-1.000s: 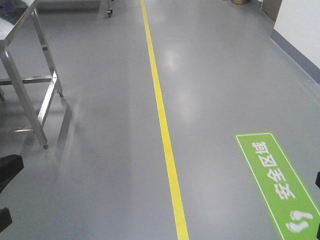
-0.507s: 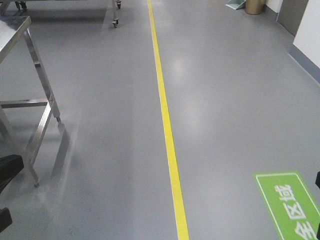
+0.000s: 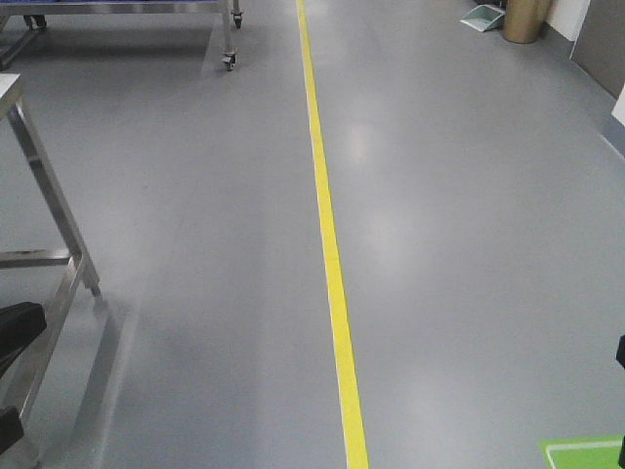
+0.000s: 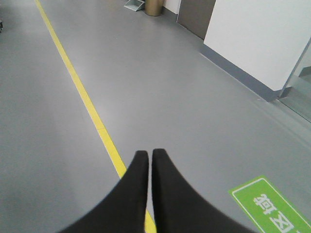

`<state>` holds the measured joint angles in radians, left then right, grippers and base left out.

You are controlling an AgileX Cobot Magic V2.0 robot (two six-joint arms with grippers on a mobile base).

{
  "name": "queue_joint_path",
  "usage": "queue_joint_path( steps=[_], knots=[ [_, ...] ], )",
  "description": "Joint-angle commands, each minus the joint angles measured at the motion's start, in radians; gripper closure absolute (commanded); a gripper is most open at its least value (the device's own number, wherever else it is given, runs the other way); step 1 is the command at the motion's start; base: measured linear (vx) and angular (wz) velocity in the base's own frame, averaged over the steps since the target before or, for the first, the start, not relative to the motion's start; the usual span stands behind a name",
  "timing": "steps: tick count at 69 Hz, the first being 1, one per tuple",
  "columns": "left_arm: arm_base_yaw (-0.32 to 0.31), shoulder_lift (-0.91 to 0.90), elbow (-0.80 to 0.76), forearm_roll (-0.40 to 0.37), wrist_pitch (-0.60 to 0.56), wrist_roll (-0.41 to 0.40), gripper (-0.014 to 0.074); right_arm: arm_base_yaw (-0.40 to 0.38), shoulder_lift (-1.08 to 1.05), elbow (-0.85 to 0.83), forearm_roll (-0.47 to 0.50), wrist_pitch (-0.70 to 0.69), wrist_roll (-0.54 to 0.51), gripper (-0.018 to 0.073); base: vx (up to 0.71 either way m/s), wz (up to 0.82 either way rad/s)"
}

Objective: Move and align brake pads A on conveyor
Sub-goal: 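Drive along the yellow floor line past the green floor sign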

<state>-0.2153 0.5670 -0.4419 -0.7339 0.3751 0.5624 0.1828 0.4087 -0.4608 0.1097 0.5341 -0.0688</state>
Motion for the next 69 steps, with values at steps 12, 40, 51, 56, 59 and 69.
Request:
queue_joint_path(
  steps=[12,40,51,56,59,69],
  knots=[
    [-0.005,0.004,-0.027,-0.02,-0.045,0.003,0.0603,-0.003,0.008,-0.026,0.002,-0.074,-0.002,0.0566,0.62,0.0],
    [-0.005,0.004,-0.027,-0.02,-0.045,0.003,0.0603,-0.003,0.008,-0.026,0.002,-0.073,-0.002,0.0566,0.61,0.0],
    [-0.005,0.004,-0.027,-0.02,-0.045,0.003,0.0603,-0.003,0.008,-0.026,0.002,-0.074,-0.002,0.0566,0.58,0.05],
    [-0.005,0.004,-0.027,-0.02,-0.045,0.003,0.0603,-0.003,0.008,-0.026,0.002,-0.074,-0.002,0.0566,0.57,0.05],
    [-0.005,0.004,-0.027,-0.02,-0.045,0.003,0.0603,-0.003,0.008,-0.026,0.002,-0.074,-0.002,0.0566,0.56,0.05],
    [-0.005,0.004,-0.027,-0.02,-0.045,0.003,0.0603,-0.003,0.008,-0.026,0.002,-0.074,-0.002,0.0566,0.54,0.04]
  ],
)
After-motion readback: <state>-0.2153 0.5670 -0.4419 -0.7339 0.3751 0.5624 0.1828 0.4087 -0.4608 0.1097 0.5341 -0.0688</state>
